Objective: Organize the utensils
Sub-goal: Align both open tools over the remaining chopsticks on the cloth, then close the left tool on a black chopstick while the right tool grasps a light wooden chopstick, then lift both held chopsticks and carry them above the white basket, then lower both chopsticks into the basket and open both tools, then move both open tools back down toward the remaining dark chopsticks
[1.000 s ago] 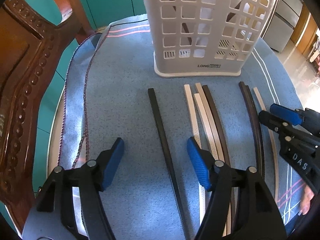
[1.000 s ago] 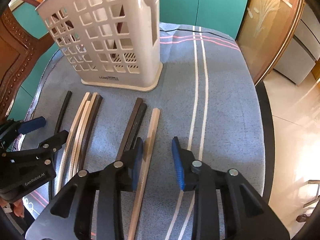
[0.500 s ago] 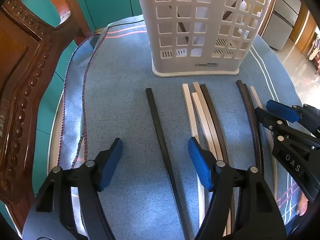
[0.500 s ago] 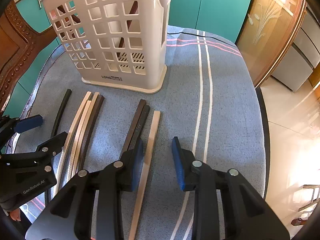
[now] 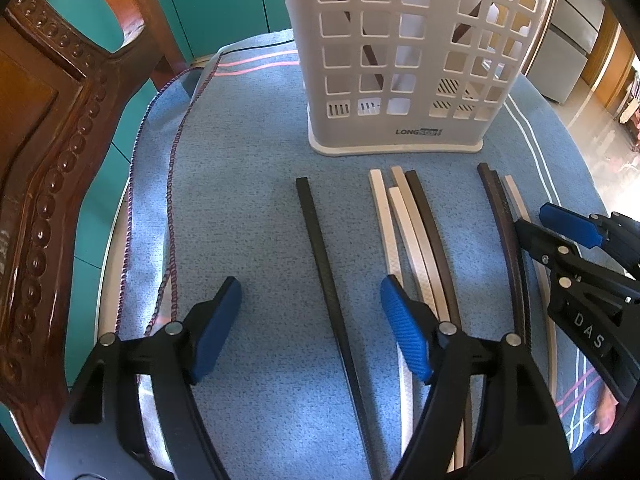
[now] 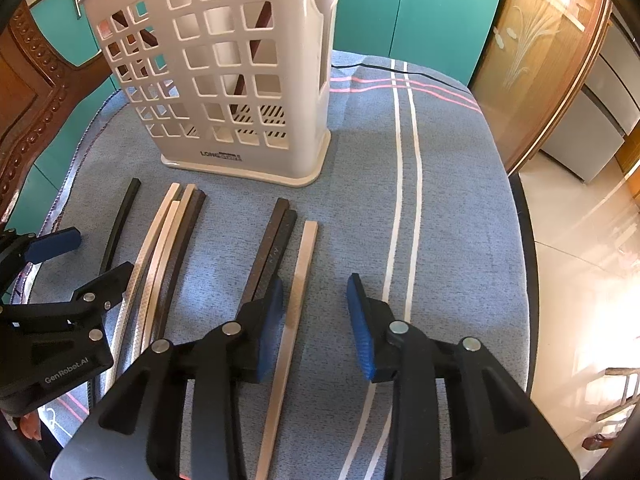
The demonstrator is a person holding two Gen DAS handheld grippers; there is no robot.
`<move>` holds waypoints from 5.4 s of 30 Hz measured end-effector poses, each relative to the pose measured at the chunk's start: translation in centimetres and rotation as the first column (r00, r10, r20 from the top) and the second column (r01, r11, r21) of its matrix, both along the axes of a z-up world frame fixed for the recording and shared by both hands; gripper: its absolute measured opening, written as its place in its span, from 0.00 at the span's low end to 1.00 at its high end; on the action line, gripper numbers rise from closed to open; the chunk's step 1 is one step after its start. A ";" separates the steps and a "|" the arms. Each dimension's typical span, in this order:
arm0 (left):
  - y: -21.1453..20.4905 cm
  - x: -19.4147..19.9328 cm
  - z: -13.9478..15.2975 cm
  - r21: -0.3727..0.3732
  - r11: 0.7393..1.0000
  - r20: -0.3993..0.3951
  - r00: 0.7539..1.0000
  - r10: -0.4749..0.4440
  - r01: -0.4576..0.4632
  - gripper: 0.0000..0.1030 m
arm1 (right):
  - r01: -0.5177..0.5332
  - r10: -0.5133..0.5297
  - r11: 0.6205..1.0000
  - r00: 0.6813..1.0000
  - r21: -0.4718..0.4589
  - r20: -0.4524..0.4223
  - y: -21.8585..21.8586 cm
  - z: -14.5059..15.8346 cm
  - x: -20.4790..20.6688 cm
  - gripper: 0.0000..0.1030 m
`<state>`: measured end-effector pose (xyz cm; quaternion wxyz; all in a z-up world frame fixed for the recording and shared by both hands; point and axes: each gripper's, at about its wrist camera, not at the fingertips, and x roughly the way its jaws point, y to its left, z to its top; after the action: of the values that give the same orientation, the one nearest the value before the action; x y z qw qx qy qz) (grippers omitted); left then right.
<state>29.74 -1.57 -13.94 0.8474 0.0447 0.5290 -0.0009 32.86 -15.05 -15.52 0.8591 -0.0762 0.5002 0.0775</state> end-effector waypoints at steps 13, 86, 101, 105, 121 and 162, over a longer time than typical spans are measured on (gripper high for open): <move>1.1 1.4 -0.3 -0.024 0.999 0.004 1.000 0.026 -0.026 0.77 | 0.002 -0.002 1.000 1.000 0.002 -0.001 -0.7 0.1 0.0 0.35; 5.8 -0.8 8.5 -0.276 0.960 0.200 0.980 0.017 0.040 0.07 | -0.096 0.057 0.962 0.986 0.255 0.158 -2.5 7.4 -3.2 0.06; 7.0 -7.4 27.5 -0.346 0.925 0.656 0.745 0.119 0.157 0.07 | -0.259 0.015 0.845 0.886 0.469 0.463 -5.9 22.5 -7.9 0.06; 8.1 -5.6 30.6 -0.397 0.907 0.694 0.693 0.196 0.140 0.07 | -0.239 -0.064 0.835 0.852 0.495 0.519 -5.9 26.5 -6.7 0.06; 7.1 3.5 25.8 -0.405 0.914 0.679 0.675 0.286 0.019 0.07 | -0.105 -0.210 0.874 0.798 0.474 0.564 -5.5 23.3 0.8 0.07; 4.6 -1.7 11.5 -0.326 0.945 0.388 0.911 0.142 -0.008 0.24 | -0.083 0.093 0.984 0.994 0.160 -0.056 -2.6 1.8 -0.2 0.32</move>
<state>28.02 2.99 -2.47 0.9340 -0.1136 0.3359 -0.0438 32.68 -17.61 -13.68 0.8418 -0.0275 0.5157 0.1571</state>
